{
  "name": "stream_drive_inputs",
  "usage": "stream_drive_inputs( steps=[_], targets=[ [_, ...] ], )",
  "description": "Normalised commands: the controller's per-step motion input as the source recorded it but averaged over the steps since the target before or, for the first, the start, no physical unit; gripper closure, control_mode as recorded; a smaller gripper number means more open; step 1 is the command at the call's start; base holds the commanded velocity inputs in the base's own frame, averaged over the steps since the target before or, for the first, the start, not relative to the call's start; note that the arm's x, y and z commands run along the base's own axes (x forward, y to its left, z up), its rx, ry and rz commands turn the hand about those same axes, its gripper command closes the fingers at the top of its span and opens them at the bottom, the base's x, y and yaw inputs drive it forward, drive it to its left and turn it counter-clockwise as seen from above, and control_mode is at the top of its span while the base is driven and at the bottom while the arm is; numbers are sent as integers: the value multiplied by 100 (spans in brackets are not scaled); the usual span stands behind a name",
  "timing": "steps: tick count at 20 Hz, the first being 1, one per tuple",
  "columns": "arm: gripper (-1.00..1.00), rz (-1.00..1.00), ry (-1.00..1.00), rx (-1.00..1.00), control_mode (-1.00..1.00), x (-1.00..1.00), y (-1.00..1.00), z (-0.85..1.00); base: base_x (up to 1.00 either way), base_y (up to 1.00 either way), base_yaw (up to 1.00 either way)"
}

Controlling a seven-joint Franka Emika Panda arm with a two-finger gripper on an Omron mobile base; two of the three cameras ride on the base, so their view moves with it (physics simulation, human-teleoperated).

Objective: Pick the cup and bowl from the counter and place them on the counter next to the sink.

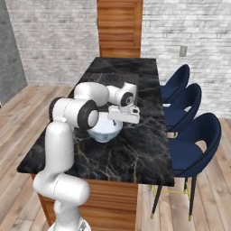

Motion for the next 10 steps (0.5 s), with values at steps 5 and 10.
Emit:
stream_drive_inputs(
  steps=[5,10],
  targets=[
    [-100,5,0,0,-100,-45,0,0,0,0,0],
    [100,1,0,0,-100,-33,9,0,0,0,0]
  ],
)
